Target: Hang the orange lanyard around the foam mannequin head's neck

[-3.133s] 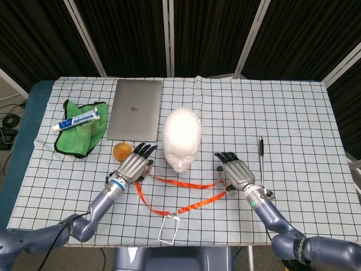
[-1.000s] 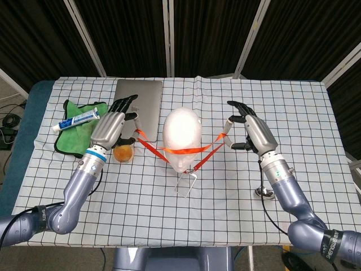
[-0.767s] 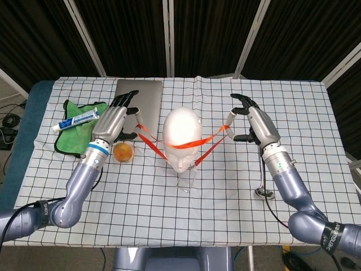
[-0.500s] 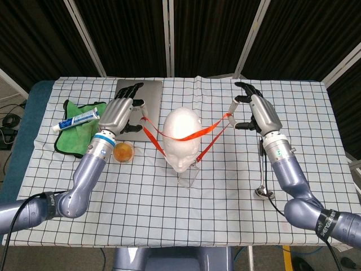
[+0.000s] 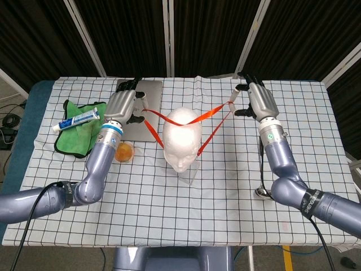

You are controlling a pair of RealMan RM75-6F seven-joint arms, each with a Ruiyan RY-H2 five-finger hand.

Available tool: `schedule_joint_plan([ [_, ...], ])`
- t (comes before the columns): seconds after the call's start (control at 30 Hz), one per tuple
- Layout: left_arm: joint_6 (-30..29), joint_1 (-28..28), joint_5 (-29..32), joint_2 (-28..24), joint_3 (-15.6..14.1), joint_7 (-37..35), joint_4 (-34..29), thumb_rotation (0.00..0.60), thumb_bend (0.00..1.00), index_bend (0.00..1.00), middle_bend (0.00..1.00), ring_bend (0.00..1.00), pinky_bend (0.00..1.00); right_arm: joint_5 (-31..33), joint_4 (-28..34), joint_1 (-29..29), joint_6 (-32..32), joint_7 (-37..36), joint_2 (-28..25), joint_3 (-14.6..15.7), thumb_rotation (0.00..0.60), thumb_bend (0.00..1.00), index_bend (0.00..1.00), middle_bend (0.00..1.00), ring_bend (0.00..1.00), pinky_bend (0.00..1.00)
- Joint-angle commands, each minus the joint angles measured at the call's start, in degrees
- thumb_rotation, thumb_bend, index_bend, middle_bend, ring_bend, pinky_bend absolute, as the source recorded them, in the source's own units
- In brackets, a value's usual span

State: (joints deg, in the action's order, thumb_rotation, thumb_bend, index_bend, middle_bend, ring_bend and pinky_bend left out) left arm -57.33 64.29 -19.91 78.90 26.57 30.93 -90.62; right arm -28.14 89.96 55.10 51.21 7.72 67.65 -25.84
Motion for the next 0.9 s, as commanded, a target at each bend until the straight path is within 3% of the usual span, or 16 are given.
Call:
schedule_joint_plan([
  [0.03, 2.2, 1.0, 2.2, 1.5, -0.4, -0.6, 3.7, 0.600, 0.19, 0.05, 0.00, 0.00, 0.00, 1.6, -3.3, 1.0, -1.4, 0.4, 1.6, 0.5, 0.600, 0.43, 0.39, 0.07, 0.00, 0.00],
  [0.1, 4.0, 1.1, 2.5, 1.8, -0.6, -1.3, 5.1, 0.600, 0.00, 0.00, 0.00, 0.00, 0.00, 1.8, -4.8, 1.2, -2.2, 0.3, 2.3, 0.9, 0.600, 0.24, 0.16, 0.02, 0.00, 0.00],
  [0.13, 4.9, 0.9, 2.2, 1.9, -0.5, -2.2, 5.7, 0.600, 0.00, 0.00, 0.00, 0.00, 0.00, 1.7, -5.5, 1.2, -2.5, 0.3, 2.6, 1.1, 0.600, 0.16, 0.08, 0.01, 0.00, 0.00],
  [0.2, 6.3, 0.4, 0.6, 2.2, -0.3, -4.5, 7.1, 0.600, 0.00, 0.00, 0.00, 0.00, 0.00, 1.4, -7.2, 1.2, -2.7, 0.8, 3.3, 1.9, 0.600, 0.08, 0.01, 0.00, 0.00, 0.00],
  [0.6, 9.7, -2.1, -7.1, -0.1, -1.3, -11.4, 7.7, 0.600, 0.00, 0.00, 0.00, 0.00, 0.00, -2.4, -9.0, -0.5, -0.4, 1.8, 3.5, 3.4, 0.600, 0.07, 0.00, 0.00, 0.00, 0.00],
  [0.9, 20.9, -3.1, -6.6, -8.0, -3.6, -14.5, 4.0, 0.588, 0.00, 0.00, 0.00, 0.00, 0.00, -2.7, -5.4, -3.5, 0.7, 1.8, 0.5, 4.3, 0.600, 0.07, 0.01, 0.00, 0.00, 0.00],
])
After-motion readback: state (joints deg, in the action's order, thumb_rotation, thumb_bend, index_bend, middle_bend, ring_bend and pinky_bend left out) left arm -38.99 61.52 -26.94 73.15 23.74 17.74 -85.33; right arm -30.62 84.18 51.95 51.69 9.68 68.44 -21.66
